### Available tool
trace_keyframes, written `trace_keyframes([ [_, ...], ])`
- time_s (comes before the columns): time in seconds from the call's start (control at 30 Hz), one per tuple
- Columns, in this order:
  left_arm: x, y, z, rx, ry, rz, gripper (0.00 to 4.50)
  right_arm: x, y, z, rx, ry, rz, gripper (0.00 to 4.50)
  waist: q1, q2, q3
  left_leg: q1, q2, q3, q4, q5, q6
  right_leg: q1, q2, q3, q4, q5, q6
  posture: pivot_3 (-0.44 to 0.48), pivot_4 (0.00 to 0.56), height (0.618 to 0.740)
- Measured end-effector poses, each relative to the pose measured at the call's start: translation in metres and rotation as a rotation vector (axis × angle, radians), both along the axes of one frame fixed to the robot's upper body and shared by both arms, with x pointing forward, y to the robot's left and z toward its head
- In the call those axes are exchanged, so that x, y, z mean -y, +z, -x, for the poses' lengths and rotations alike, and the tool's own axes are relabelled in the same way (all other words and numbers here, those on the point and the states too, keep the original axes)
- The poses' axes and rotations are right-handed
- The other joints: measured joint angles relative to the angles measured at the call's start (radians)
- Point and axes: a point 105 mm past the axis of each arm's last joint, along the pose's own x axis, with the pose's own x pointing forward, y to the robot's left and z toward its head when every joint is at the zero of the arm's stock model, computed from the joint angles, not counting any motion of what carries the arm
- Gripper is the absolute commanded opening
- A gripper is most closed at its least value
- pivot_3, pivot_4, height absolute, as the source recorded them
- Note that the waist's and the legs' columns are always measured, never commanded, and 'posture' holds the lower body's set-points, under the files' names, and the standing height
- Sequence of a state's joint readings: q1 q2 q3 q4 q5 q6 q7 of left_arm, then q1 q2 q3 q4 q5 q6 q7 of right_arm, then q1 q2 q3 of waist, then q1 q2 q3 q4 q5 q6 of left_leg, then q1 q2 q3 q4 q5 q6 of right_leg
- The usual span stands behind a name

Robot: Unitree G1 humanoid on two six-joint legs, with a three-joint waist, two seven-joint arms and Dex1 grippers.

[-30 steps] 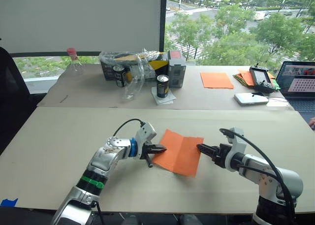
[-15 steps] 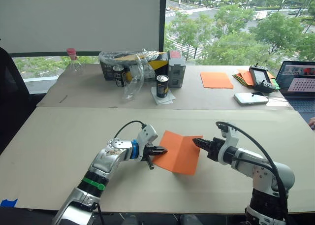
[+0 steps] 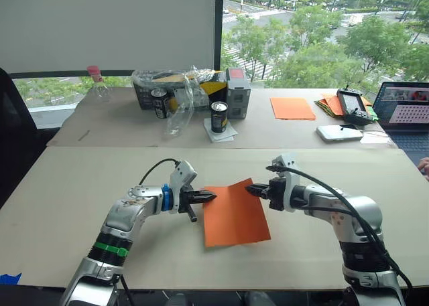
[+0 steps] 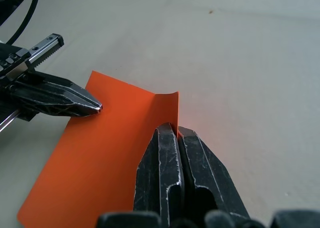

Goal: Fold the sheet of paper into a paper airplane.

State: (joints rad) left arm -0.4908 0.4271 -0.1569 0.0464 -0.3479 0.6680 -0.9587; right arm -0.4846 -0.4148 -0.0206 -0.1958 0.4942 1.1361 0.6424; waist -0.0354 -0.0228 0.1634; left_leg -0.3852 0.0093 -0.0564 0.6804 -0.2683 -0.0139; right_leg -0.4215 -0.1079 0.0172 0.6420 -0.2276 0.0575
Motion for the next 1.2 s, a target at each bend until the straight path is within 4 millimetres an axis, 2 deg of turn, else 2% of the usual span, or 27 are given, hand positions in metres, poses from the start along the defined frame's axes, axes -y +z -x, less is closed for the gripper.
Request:
trace_keyframes([
  [0.1, 0.005, -0.002, 0.004, 0.006, -0.018, -0.001, 0.0, -0.002, 0.0, -0.002, 0.009, 0.006, 0.004, 0.05, 0.002, 0.0, 0.0, 0.0, 0.0, 0.0, 0.0, 0.0, 0.0, 0.0, 0.0, 0.0, 0.0, 0.0, 0.0, 0.0, 0.15, 0.715],
  [0.23, 0.008, -0.024, 0.013, -0.007, -0.036, -0.073, 0.0, 0.002, -0.004, -0.007, 0.006, -0.028, 0.013, 0.05, 0.002, 0.0, 0.0, 0.0, 0.0, 0.0, 0.0, 0.0, 0.0, 0.0, 0.0, 0.0, 0.0, 0.0, 0.0, 0.0, 0.15, 0.715],
  [0.47, 0.015, -0.029, 0.01, 0.077, -0.034, -0.093, 0.0, 0.002, -0.012, -0.007, -0.013, -0.083, 0.008, 0.05, 0.015, 0.0, 0.0, 0.002, 0.0, 0.0, 0.0, 0.0, 0.0, 0.001, 0.0, 0.0, 0.001, 0.0, 0.0, 0.0, 0.15, 0.715],
  [0.67, 0.017, -0.03, 0.009, 0.098, -0.037, -0.093, 0.0, 0.004, -0.015, -0.004, -0.01, -0.087, 0.015, 1.91, 0.02, 0.0, 0.0, 0.003, 0.0, 0.0, 0.0, 0.0, 0.0, 0.002, 0.0, 0.0, 0.002, 0.0, 0.0, 0.0, 0.15, 0.715],
  [0.83, 0.015, -0.03, 0.009, 0.105, -0.04, -0.097, 0.0, 0.01, -0.011, -0.004, 0.016, -0.079, 0.034, 1.91, 0.019, 0.0, 0.0, 0.004, 0.0, 0.0, 0.0, 0.0, 0.0, 0.002, 0.0, 0.0, 0.002, 0.0, 0.0, 0.0, 0.15, 0.715],
  [1.2, 0.015, -0.03, 0.009, 0.107, -0.041, -0.098, 0.0, 0.009, 0.0, -0.016, 0.049, -0.03, 0.027, 1.91, 0.018, 0.0, 0.0, 0.004, 0.0, 0.0, 0.0, 0.0, 0.0, 0.002, 0.0, 0.0, 0.002, 0.0, 0.0, 0.0, 0.15, 0.715],
])
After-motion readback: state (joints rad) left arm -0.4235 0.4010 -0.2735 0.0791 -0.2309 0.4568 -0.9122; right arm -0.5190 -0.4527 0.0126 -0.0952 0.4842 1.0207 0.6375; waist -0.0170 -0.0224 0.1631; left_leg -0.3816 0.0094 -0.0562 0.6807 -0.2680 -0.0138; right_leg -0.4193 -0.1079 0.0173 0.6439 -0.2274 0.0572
